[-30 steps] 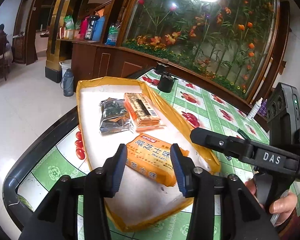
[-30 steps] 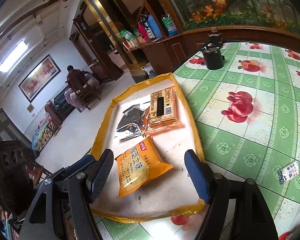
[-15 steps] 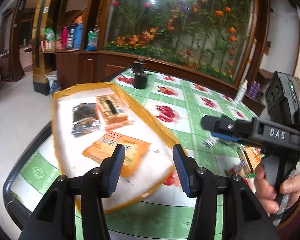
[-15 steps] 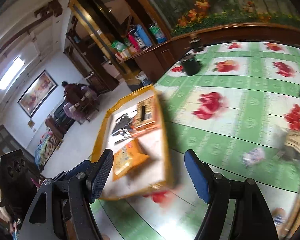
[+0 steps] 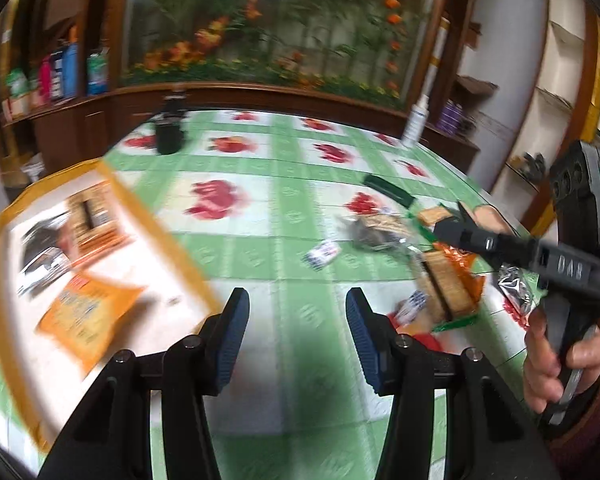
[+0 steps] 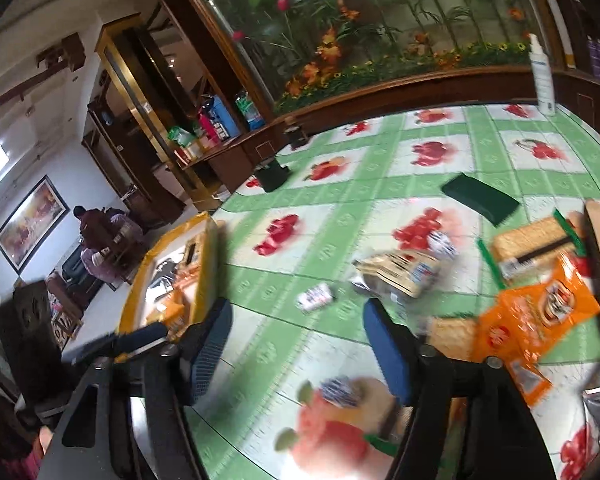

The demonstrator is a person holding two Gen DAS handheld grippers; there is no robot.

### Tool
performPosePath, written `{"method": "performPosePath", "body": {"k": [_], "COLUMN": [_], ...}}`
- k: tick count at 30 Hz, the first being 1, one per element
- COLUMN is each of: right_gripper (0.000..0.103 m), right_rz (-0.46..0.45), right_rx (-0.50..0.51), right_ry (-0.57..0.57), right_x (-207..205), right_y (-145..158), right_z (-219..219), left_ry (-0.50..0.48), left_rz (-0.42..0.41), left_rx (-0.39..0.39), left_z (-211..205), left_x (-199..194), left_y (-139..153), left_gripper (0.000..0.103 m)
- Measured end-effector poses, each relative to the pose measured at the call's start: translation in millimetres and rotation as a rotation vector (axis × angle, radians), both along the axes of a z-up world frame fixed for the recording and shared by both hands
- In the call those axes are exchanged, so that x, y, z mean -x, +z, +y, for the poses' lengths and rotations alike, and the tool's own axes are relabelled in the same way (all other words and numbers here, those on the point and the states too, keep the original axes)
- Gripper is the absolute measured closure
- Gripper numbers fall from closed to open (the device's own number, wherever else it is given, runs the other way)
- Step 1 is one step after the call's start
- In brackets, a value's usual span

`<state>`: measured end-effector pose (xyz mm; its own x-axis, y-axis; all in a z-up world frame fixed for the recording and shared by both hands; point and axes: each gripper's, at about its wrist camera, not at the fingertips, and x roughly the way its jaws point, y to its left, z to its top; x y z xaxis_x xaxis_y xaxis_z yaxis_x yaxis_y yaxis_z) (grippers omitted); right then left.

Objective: Organize snacks
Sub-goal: 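Move to the table snacks and grasp the white nougat candy with the left gripper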

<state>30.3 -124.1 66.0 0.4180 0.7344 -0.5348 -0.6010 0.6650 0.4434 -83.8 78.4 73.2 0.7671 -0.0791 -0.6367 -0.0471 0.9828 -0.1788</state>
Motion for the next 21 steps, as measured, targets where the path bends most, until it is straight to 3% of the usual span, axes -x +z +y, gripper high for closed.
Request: {"method": "performPosePath", "body": {"k": [4, 8, 17, 19, 21], "right_gripper": [0.046, 0.047, 0.047, 0.047, 0.047], "right_rz": [0.012, 0.017, 0.117, 0.119, 0.122], "right_rx": [0.008, -0.018, -0.067, -0.061, -0.057], "right_ry": [-0.024, -0.059, -0.056, -0.05, -0.043], "right_x": [-1.2, -3.6, -14.9, -14.4, -13.5], "right_y": [-4.1, -2.4, -11.9, -12.1, -12.3], "right_z": [-10.2, -19.8, -26.1, -24.9, -23.3], "left_ry": [-0.076, -0.134, -0.133, -0.13, -0.131], "left_rz": [0.046, 0.125, 0.182, 0.198, 0.209], "left_rx": [-0.027, -0.032, -0.109, -0.111, -0.097], "left_z": [-18.2, -28.5, -41.1, -41.8, -40.5], "left_x": [-43.8, -82.3, -125.7, -133.1, -134.0], "left_y": [-6.6, -23.7, -44.7, -51.7, -56.1], "left_gripper": [0.054, 0.054, 0.055, 0.074, 0.083]}}
